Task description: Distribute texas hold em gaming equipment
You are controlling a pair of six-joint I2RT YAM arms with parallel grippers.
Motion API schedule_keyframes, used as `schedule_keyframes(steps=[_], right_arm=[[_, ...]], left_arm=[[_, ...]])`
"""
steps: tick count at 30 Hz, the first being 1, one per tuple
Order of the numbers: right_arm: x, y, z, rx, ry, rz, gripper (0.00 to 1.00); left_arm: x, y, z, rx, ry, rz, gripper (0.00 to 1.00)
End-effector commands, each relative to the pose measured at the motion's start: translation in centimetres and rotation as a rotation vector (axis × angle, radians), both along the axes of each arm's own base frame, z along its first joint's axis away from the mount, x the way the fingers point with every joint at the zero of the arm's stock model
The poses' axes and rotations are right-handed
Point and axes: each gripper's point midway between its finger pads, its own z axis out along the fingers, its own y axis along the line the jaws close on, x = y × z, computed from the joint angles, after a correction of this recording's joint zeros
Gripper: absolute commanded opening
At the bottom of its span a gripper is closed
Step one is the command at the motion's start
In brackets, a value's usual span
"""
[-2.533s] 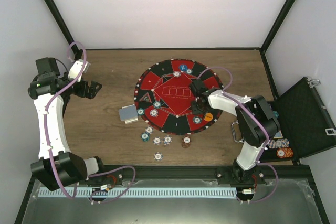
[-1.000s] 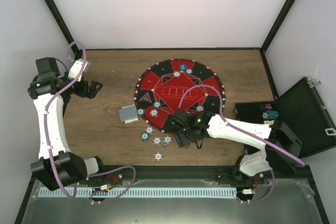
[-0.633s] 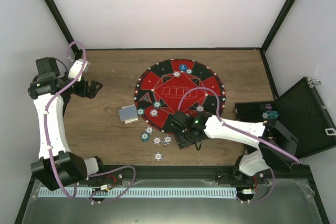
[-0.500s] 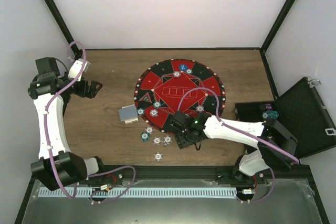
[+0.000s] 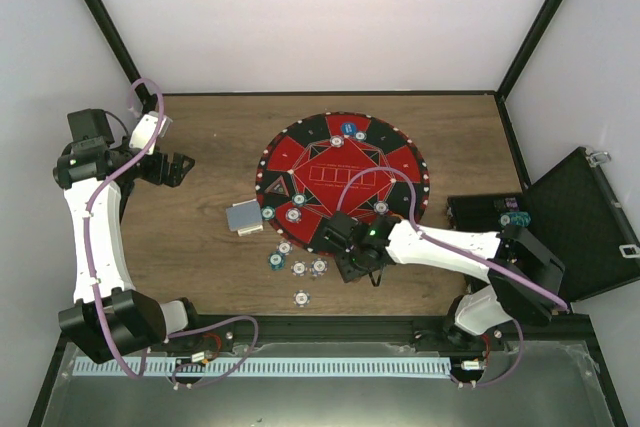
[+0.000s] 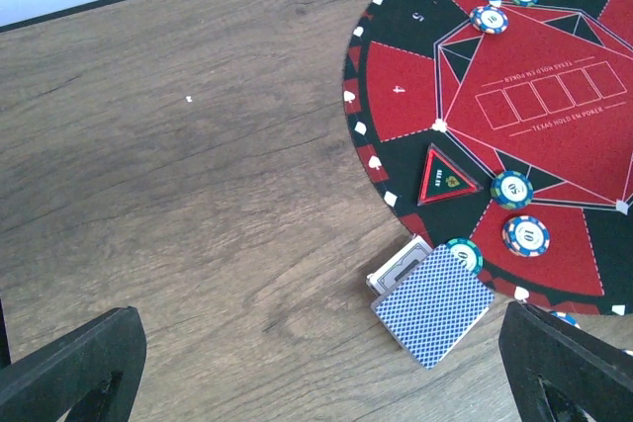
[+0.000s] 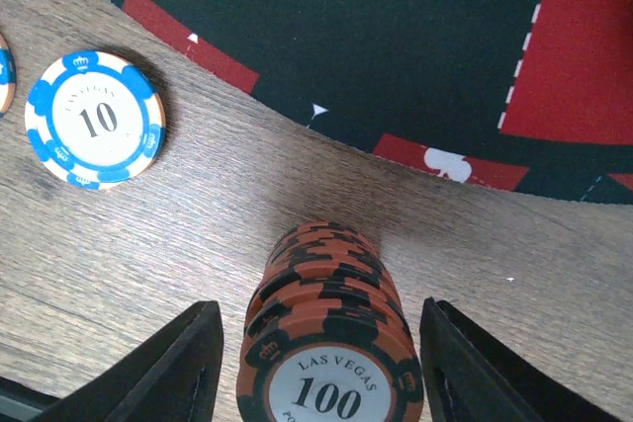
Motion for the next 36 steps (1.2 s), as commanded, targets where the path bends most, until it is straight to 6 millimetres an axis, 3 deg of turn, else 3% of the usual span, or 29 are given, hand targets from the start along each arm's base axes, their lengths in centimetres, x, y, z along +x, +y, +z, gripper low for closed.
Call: schedule_keyframes(steps=[1, 22, 31, 36], right_arm=[[0.1, 0.1, 0.1, 0.001, -0.009, -0.001, 0.55], [0.5, 0.3, 1.4, 0.006, -0.034, -0.004, 0.27], [2.2, 1.3, 5.3, 0.037, -0.096, -0.004, 0.25], [4.5, 2.3, 6.8, 0.05, -0.137, -0.001, 0.24]], left_arm=[[0.2, 0.1, 0.3, 0.0, -0.019, -0.001, 1.0], [0.1, 0.2, 0.3, 0.007, -0.022, -0.001, 1.0], [0.2, 0.1, 0.4, 0.003, -0.024, -0.003, 1.0], [0.2, 0.1, 0.4, -0.002, -0.025, -0.004, 1.0]])
